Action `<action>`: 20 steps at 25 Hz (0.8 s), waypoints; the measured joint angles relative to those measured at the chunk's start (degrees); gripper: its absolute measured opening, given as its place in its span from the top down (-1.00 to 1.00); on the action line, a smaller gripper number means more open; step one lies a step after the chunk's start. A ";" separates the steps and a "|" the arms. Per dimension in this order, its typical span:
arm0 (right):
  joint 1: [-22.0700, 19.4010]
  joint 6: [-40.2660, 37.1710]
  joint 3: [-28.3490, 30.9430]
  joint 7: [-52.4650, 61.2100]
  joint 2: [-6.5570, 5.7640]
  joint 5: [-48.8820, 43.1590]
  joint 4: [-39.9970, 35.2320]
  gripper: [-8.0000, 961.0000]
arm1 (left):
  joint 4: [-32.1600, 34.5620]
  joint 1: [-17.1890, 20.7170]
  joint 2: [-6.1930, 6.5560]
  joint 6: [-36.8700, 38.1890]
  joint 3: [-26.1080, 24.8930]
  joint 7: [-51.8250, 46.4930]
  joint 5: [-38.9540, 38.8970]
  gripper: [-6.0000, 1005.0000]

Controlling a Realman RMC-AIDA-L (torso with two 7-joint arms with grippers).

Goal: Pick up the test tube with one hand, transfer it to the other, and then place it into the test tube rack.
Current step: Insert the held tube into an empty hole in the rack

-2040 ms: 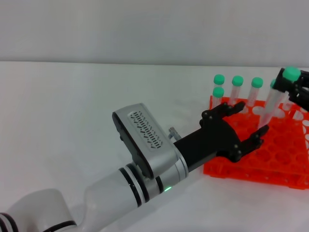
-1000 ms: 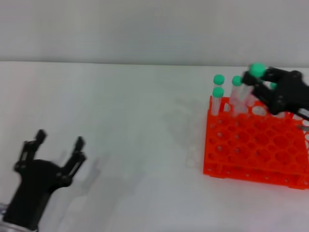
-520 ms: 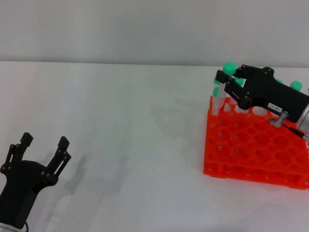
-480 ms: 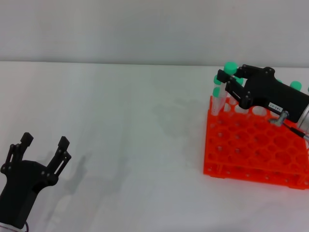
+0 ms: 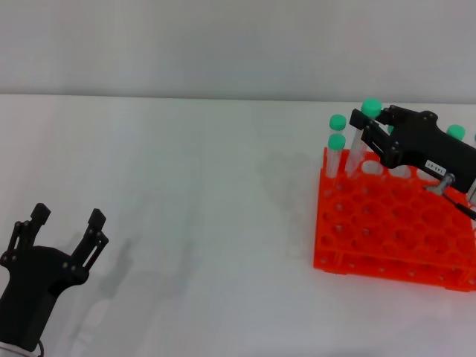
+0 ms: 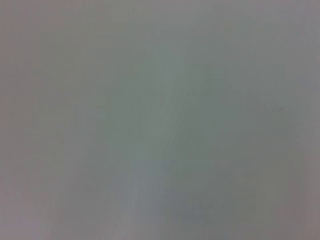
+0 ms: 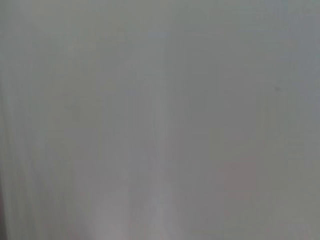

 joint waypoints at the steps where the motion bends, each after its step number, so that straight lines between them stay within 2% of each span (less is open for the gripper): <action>1: 0.00 -0.27 0.01 0.01 0.03 0.22 0.49 0.56 | 0.01 0.00 0.00 0.08 0.00 -0.01 -0.04 -0.77; 20: 0.17 -3.31 -0.08 -0.53 0.01 2.60 1.93 0.56 | 0.09 -0.59 0.01 -0.08 0.14 -0.09 -0.11 -0.77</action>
